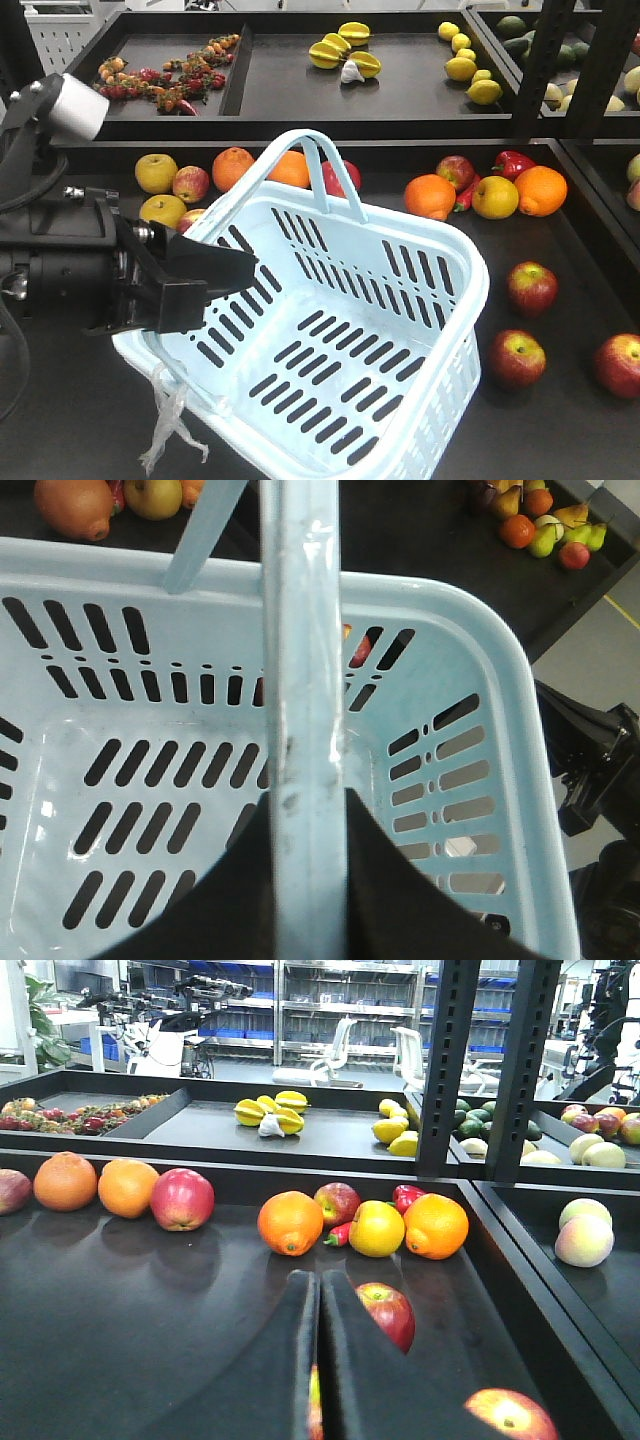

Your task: Pick three apples into basket with both arms

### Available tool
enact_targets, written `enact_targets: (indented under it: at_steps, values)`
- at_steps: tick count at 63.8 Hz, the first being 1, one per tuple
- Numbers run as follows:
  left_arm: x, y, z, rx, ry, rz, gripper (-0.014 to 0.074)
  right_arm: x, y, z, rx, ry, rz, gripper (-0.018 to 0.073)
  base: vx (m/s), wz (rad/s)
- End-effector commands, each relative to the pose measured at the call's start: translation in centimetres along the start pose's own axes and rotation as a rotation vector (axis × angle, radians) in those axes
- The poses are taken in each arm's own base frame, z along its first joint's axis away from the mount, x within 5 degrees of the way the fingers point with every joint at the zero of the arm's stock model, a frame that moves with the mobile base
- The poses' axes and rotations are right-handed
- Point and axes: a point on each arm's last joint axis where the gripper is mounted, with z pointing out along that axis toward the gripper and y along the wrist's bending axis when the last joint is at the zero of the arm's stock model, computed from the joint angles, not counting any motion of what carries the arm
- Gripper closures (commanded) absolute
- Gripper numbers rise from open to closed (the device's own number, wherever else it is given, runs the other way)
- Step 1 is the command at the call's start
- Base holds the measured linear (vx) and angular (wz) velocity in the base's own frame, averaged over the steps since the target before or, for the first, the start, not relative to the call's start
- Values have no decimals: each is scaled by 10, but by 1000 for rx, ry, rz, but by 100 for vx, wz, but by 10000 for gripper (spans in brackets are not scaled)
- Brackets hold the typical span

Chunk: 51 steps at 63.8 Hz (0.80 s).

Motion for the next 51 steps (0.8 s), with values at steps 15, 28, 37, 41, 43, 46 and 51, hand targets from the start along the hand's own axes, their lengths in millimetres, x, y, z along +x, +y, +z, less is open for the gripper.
enact_targets:
  at_steps: [15,28,37,41,43,46,51]
  values:
    - [-14,-10,-12,36,-122,-17,604,-2,0,0,3,-66,-16,561,8,-3]
    - [-14,-10,-12,36,-122,-17,604,-2,0,0,3,-66,-16,561,8,0]
    - [-14,-10,-12,36,-122,-17,604,-2,0,0,3,-66,-16,561,7,1]
    - [-14,-10,-12,36,-122,-17,604,-2,0,0,3,-66,-16,561,7,1]
    - [-14,-10,-12,36,-122,-17,604,-2,0,0,3,-66,-16,561,7,1]
    - [-14,-10,-12,36,-122,-17,604,-2,0,0,3,-66,-16,561,6,1]
    - [-14,-10,-12,36,-122,-17,604,-2,0,0,3,-66,-16,561,5,1]
